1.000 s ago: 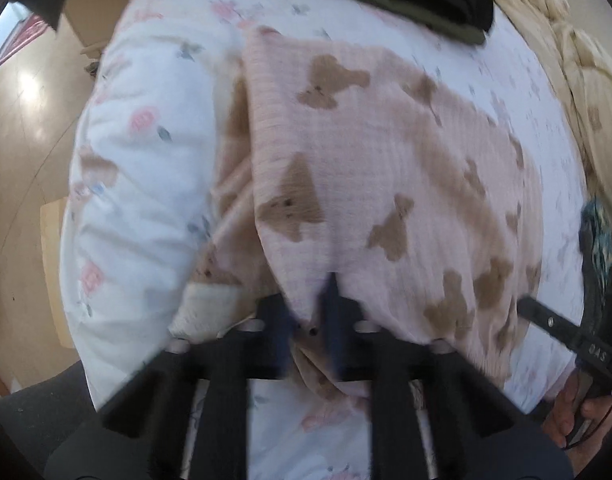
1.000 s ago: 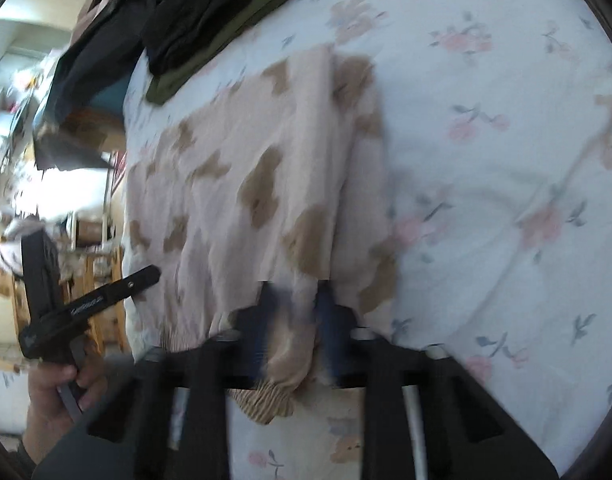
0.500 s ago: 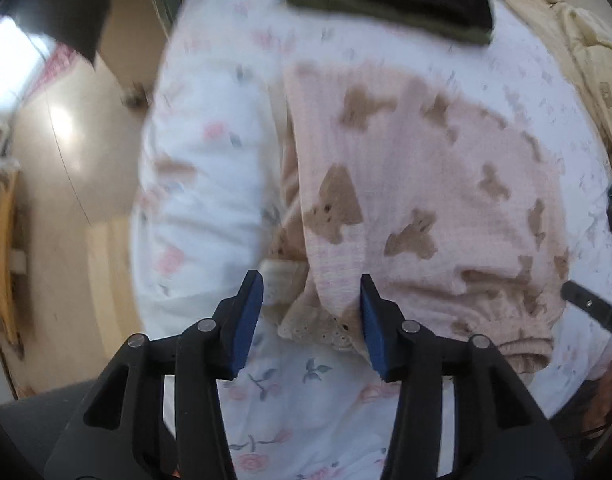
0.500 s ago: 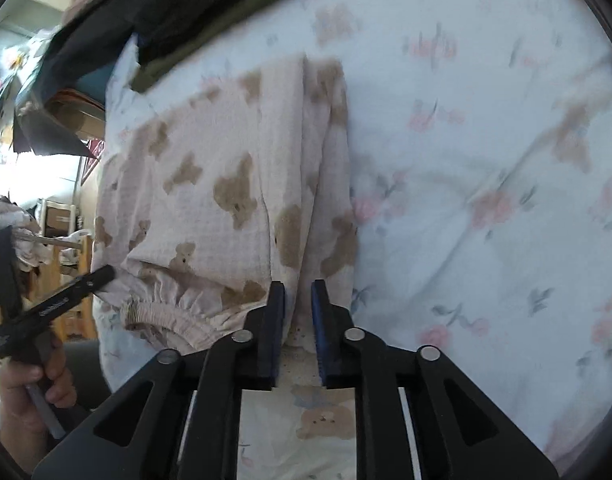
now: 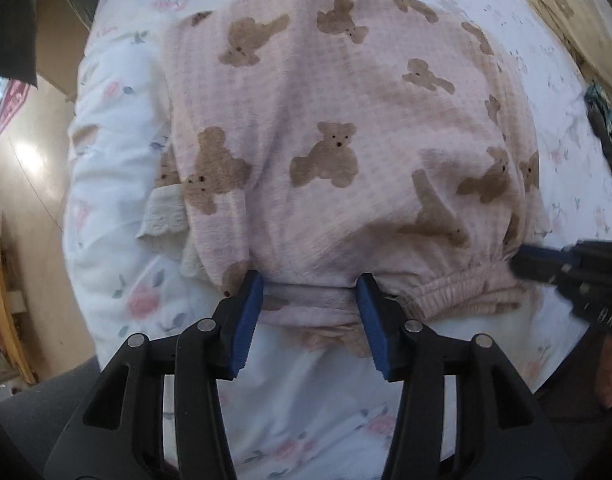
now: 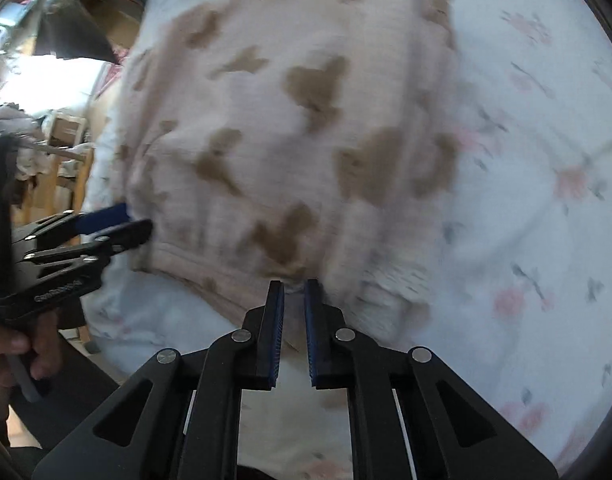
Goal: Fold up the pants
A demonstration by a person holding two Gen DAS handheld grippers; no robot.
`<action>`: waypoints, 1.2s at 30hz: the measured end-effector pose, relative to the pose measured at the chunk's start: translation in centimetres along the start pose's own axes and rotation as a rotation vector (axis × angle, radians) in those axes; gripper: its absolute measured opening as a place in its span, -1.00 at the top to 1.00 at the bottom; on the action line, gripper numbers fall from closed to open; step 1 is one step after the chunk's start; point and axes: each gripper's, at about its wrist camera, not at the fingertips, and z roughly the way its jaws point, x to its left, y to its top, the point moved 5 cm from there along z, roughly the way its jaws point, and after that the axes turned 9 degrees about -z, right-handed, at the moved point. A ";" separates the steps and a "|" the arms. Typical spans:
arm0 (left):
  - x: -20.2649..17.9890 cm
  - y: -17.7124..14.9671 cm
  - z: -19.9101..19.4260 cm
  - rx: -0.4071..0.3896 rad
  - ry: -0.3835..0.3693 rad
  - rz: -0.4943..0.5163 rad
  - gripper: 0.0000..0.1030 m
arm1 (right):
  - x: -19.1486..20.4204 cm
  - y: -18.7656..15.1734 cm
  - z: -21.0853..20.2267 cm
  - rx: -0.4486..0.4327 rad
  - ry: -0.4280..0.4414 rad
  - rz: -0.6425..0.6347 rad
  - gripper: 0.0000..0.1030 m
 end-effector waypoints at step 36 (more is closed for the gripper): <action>8.1 15.1 -1.1 -0.118 -0.099 -0.279 -0.40 | -11.4 13.4 -7.9 -0.324 0.080 0.227 -0.24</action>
